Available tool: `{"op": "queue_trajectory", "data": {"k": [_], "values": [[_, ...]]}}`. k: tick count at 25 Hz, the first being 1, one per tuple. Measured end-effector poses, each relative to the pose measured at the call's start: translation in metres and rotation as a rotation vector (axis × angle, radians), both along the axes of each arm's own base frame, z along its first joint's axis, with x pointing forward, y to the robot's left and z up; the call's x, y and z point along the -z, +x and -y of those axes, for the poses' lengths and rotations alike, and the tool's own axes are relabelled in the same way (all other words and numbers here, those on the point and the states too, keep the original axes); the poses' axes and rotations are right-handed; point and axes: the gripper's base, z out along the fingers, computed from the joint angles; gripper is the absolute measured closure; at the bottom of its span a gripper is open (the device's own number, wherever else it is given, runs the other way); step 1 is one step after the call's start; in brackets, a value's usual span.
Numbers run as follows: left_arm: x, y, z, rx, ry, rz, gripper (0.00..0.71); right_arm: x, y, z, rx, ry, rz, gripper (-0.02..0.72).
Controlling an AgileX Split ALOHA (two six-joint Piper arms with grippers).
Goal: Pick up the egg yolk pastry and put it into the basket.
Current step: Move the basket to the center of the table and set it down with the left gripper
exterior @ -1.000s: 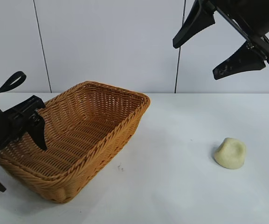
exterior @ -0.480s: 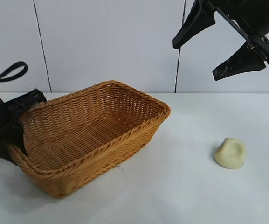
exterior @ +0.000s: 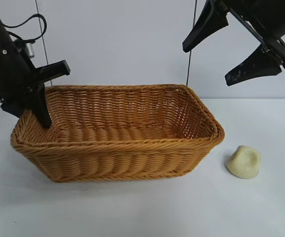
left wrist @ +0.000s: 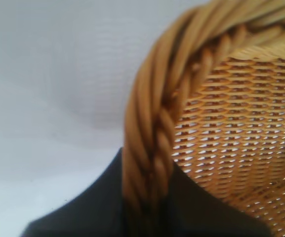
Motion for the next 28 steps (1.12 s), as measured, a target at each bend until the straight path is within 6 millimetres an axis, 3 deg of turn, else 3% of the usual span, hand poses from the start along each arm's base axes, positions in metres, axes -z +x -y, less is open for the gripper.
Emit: {"op": "queue_trajectory", "data": {"k": [7,15,17,21,22,25,28], "values": [[0.029,0.007,0.000,0.064,0.025,-0.008,0.630,0.000,0.000,0.000,-0.001,0.000,-0.001,0.008],[0.034,0.009,0.001,0.077,0.024,-0.002,0.618,0.000,0.000,0.000,-0.001,0.000,-0.001,0.008],[0.034,0.009,0.001,0.077,0.025,-0.002,0.542,0.000,0.000,0.000,-0.001,0.000,-0.001,0.008],[0.031,0.009,0.001,0.084,0.022,-0.009,0.175,0.000,0.000,0.000,-0.001,0.000,-0.001,0.008],[0.027,0.010,0.002,0.087,0.019,-0.008,0.121,0.000,0.000,0.000,-0.001,0.000,-0.001,0.008],[0.006,0.011,0.003,0.110,0.007,0.000,0.043,0.000,0.000,0.000,-0.001,0.000,-0.001,0.008],[-0.036,0.012,0.003,0.137,0.000,0.075,0.023,0.000,0.000,0.000,-0.001,0.000,-0.001,0.008]]}}
